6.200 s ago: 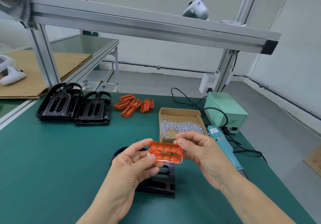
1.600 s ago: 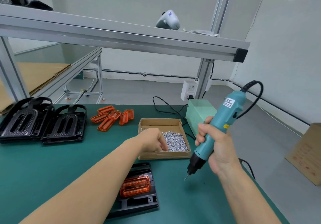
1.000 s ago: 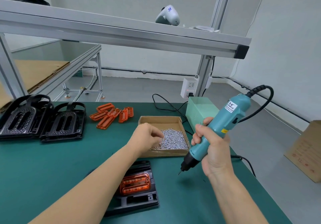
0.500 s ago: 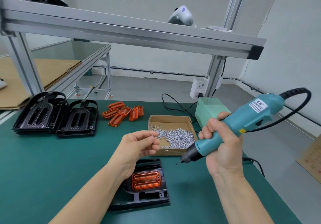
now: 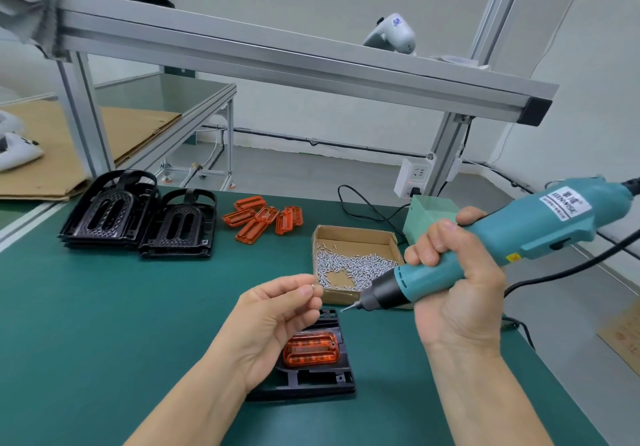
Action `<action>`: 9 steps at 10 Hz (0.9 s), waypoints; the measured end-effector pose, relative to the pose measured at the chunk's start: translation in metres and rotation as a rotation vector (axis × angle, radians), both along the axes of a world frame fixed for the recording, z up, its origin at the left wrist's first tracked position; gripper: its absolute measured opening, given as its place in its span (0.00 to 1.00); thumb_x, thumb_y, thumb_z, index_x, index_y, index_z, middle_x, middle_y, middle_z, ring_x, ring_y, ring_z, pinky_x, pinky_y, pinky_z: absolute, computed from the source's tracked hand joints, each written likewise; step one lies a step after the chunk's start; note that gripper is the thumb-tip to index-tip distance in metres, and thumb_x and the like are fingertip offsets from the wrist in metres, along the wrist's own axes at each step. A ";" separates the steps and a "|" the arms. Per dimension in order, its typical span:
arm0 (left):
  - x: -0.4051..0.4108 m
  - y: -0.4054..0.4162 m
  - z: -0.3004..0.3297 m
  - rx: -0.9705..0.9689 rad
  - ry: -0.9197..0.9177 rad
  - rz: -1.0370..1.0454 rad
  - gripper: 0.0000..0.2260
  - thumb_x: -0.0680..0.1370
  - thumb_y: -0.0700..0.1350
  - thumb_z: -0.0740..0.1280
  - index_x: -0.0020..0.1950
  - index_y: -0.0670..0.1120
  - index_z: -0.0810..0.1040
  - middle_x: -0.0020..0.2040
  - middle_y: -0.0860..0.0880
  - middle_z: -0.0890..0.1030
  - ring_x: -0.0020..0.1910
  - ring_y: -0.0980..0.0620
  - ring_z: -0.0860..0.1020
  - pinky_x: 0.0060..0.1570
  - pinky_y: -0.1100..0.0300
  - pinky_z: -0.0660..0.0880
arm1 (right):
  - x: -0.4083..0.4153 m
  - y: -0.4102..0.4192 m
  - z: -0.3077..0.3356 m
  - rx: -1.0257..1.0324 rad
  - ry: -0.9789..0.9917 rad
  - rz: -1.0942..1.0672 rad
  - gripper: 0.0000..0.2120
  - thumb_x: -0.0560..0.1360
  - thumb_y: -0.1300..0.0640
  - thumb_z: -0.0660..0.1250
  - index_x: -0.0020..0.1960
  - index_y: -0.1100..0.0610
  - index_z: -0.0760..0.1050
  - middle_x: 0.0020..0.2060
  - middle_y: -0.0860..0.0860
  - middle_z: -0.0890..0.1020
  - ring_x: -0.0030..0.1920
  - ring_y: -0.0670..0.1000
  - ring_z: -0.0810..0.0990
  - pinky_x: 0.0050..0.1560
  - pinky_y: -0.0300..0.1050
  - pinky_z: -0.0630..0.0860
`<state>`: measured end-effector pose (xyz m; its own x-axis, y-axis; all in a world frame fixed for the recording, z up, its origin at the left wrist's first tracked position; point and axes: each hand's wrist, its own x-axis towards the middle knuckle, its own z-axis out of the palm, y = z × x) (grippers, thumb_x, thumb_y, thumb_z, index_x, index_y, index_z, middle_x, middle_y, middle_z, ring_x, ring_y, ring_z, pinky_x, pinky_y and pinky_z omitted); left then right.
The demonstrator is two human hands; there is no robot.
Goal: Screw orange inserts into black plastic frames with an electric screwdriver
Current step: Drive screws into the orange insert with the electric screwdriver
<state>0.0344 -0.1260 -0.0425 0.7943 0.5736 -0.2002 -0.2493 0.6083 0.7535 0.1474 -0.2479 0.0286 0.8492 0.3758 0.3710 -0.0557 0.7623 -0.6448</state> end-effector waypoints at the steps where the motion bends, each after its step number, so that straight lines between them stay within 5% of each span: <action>1: -0.005 -0.006 0.001 -0.087 -0.040 -0.041 0.05 0.65 0.34 0.70 0.37 0.40 0.85 0.38 0.41 0.83 0.32 0.52 0.81 0.31 0.62 0.79 | -0.005 0.003 0.003 0.035 -0.009 0.014 0.10 0.68 0.66 0.62 0.39 0.51 0.70 0.26 0.47 0.67 0.24 0.46 0.67 0.29 0.38 0.69; 9: -0.010 -0.023 -0.003 -0.067 -0.119 -0.080 0.05 0.69 0.35 0.68 0.38 0.40 0.84 0.36 0.42 0.80 0.31 0.53 0.77 0.32 0.64 0.79 | -0.013 0.011 0.005 0.073 -0.026 0.048 0.08 0.69 0.65 0.61 0.42 0.52 0.69 0.26 0.46 0.67 0.24 0.45 0.66 0.28 0.38 0.68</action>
<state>0.0248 -0.1488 -0.0455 0.8574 0.4958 -0.1381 -0.2827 0.6779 0.6786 0.1343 -0.2370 0.0333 0.8208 0.3870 0.4201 -0.0776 0.8042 -0.5893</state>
